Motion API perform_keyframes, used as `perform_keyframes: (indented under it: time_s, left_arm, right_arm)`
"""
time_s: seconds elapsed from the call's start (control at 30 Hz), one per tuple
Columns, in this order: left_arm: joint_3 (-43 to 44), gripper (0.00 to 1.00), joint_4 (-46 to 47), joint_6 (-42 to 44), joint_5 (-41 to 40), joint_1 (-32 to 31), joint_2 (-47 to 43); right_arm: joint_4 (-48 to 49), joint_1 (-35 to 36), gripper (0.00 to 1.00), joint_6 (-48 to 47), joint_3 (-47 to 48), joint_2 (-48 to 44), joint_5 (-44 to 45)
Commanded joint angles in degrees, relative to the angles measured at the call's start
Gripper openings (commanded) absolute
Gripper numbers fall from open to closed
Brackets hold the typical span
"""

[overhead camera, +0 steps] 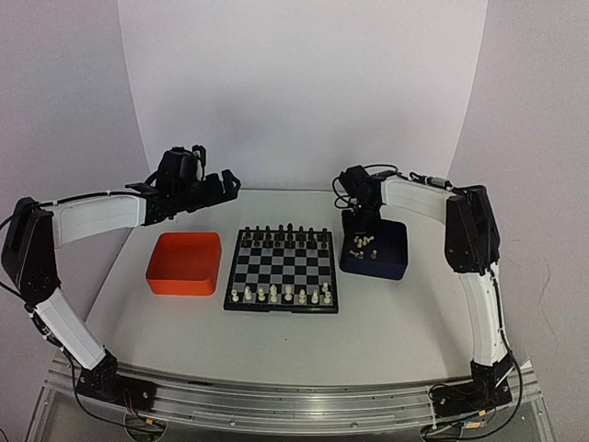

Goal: Set up the chess pieces on the board
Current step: Pick up the chess piece from the storage box.

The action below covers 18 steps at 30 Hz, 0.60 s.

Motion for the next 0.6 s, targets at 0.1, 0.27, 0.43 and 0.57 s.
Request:
perform_keyframes:
  time_s: [0.1,0.27,0.43,0.57]
  left_arm:
    - [3.3,1.00,0.8,0.2,0.8,0.1,1.3]
    - [3.7,1.00,0.5,0.3,0.9,0.1,1.7]
    - [3.9,1.00,0.4,0.5,0.8,0.1,1.8]
    - [4.2,1.00,0.4,0.6,1.0,0.1,2.2]
  right_arm:
    - [0.2,-0.5,0.28,-1.3,3.0,2.3,2.0]
    - [0.2,-0.8,0.27,-1.4,3.1,3.1,2.2]
    - [0.2,-1.1,0.26,-1.5,3.5,4.2,1.6]
    - [0.2,-1.1,0.26,-1.7,3.3,4.3,3.0]
